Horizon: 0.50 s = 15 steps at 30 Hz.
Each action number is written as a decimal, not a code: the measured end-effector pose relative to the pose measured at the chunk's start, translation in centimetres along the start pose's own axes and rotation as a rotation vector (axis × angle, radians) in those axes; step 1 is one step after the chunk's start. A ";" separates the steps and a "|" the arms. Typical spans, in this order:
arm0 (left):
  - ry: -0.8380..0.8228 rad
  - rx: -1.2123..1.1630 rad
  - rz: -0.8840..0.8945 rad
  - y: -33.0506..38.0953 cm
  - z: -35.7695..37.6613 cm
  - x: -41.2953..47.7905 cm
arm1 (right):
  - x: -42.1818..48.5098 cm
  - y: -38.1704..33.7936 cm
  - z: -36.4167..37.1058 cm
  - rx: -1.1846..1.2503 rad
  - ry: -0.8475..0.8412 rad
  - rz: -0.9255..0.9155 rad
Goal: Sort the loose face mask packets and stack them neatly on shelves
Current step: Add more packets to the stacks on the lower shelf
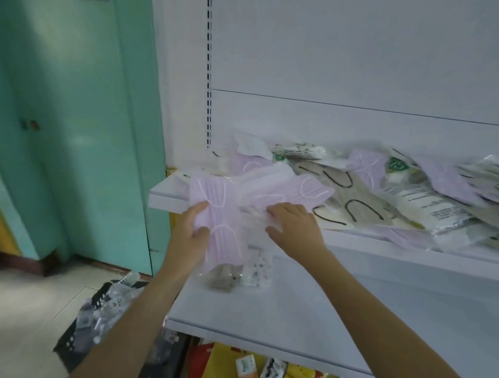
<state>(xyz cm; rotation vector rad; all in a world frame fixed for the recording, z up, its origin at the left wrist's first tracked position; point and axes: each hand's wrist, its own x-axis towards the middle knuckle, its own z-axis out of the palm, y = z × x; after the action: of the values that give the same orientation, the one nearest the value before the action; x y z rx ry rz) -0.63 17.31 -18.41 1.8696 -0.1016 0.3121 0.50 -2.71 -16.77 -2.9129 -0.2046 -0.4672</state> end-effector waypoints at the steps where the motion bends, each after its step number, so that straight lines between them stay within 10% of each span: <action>1: -0.009 0.010 -0.012 -0.3 -0.1 0.0 | -0.1 -0.2 0.5 0.012 0.075 0.030; 9: -0.074 -0.104 -0.109 -2.5 -0.6 0.8 | -3.2 0.0 0.3 0.703 0.478 0.223; 15: -0.211 -0.530 -0.335 -1.3 0.6 1.4 | -4.7 -1.3 0.8 0.630 0.149 -0.211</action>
<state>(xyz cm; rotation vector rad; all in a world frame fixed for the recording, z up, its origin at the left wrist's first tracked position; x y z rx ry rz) 1.08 17.33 -19.44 1.3561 -0.0099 -0.1380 -3.85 -1.77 -18.85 -2.2427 -0.5325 -0.5318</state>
